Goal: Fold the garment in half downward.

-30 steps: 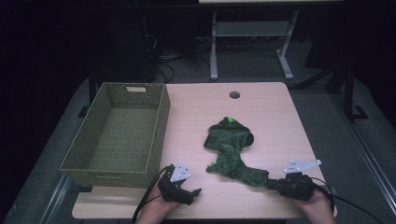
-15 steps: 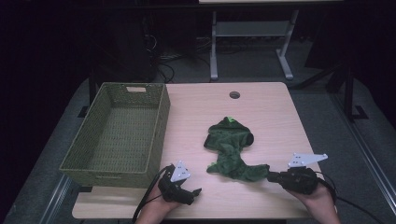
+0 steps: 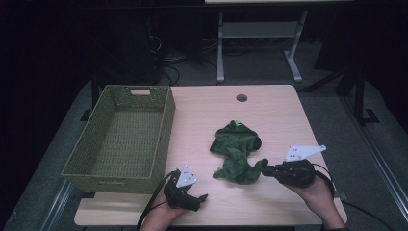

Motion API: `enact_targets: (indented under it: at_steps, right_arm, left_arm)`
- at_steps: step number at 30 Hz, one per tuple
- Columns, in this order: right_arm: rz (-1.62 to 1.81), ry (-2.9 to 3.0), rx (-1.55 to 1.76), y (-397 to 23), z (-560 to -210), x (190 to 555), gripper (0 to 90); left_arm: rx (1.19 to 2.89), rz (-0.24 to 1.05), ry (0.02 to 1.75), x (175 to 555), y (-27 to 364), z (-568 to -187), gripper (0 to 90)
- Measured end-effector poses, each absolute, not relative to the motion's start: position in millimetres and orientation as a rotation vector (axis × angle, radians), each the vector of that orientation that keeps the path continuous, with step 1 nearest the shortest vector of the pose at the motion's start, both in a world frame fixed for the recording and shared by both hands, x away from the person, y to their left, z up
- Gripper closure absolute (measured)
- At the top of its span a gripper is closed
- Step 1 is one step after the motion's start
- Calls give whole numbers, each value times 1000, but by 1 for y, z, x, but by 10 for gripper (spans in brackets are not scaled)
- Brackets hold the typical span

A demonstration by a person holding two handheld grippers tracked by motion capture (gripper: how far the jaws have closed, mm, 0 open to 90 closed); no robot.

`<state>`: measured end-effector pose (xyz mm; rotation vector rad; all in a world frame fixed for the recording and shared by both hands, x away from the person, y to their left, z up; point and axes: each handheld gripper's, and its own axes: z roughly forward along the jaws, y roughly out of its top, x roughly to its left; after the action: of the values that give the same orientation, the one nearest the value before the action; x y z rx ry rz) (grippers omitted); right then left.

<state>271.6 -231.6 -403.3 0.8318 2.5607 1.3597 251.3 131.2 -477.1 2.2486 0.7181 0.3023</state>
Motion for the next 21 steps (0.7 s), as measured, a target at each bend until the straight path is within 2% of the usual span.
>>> enact_targets:
  at_steps: [13, 21]
  right_arm:
    - [1369, 2654, 721, -183, -402, 303, 849]
    - [1390, 2630, 749, -166, -407, 319, 757]
  left_arm:
    - [2248, 304, 717, 251, 131, -477, 126]
    - [2247, 305, 717, 251, 131, -477, 126]
